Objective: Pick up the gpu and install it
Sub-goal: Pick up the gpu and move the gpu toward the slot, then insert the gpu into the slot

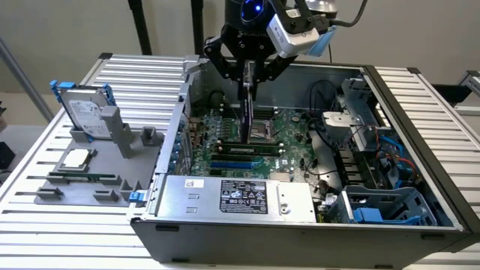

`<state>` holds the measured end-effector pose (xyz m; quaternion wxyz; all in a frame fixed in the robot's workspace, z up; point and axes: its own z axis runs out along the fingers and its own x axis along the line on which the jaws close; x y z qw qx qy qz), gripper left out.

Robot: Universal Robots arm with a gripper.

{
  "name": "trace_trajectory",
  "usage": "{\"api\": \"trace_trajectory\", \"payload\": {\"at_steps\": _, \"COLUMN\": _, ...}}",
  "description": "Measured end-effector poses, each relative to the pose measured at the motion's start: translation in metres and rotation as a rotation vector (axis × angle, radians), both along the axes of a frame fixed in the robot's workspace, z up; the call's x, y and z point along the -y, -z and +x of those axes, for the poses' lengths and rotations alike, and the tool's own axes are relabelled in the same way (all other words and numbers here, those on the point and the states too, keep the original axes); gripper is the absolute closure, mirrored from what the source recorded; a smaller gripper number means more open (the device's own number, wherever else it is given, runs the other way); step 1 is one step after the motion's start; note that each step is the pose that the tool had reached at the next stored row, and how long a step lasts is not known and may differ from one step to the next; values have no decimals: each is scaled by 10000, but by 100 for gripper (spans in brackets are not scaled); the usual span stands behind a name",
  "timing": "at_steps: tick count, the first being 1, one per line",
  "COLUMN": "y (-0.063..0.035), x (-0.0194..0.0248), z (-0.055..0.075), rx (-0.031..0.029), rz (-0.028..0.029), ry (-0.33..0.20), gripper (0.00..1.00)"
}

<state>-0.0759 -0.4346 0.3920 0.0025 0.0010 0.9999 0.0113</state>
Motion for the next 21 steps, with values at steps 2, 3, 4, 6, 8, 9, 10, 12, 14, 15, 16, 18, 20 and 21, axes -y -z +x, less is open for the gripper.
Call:
{"api": "trace_trajectory", "payload": {"at_steps": 2, "y": 0, "x": -1, "z": 1, "rx": -1, "rz": -1, "ry": -1, "gripper": 100}}
{"api": "trace_trajectory", "payload": {"at_steps": 3, "y": 0, "x": -1, "z": 12, "rx": -1, "rz": 0, "ry": -12, "gripper": 100}}
{"api": "trace_trajectory", "payload": {"at_steps": 4, "y": 0, "x": -1, "z": 27, "rx": -1, "rz": -1, "ry": -47, "gripper": 100}}
{"api": "trace_trajectory", "payload": {"at_steps": 6, "y": 0, "x": 0, "z": 48, "rx": -1, "rz": 2, "ry": -170, "gripper": 100}}
{"api": "trace_trajectory", "payload": {"at_steps": 8, "y": 3, "x": -1, "z": 52, "rx": 0, "rz": 3, "ry": -432, "gripper": 100}}
{"api": "trace_trajectory", "payload": {"at_steps": 9, "y": 6, "x": -1, "z": 52, "rx": 1, "rz": 3, "ry": -608, "gripper": 100}}
{"api": "trace_trajectory", "payload": {"at_steps": 10, "y": 10, "x": -1, "z": 53, "rx": 2, "rz": 2, "ry": -787, "gripper": 100}}
{"api": "trace_trajectory", "payload": {"at_steps": 12, "y": 18, "x": -1, "z": 53, "rx": 4, "rz": 1, "ry": -1148, "gripper": 100}}
{"api": "trace_trajectory", "payload": {"at_steps": 14, "y": 27, "x": -1, "z": 53, "rx": 7, "rz": 2, "ry": -1508, "gripper": 100}}
{"api": "trace_trajectory", "payload": {"at_steps": 15, "y": 31, "x": -1, "z": 53, "rx": 8, "rz": 1, "ry": -1693, "gripper": 100}}
{"api": "trace_trajectory", "payload": {"at_steps": 16, "y": 36, "x": -1, "z": 53, "rx": 10, "rz": 1, "ry": -1879, "gripper": 100}}
{"api": "trace_trajectory", "payload": {"at_steps": 18, "y": 45, "x": -1, "z": 53, "rx": 13, "rz": 1, "ry": -2245, "gripper": 100}}
{"api": "trace_trajectory", "payload": {"at_steps": 20, "y": 53, "x": -1, "z": 53, "rx": 16, "rz": 1, "ry": -2599, "gripper": 100}}
{"api": "trace_trajectory", "payload": {"at_steps": 21, "y": 58, "x": -1, "z": 53, "rx": 18, "rz": 2, "ry": -2788, "gripper": 100}}
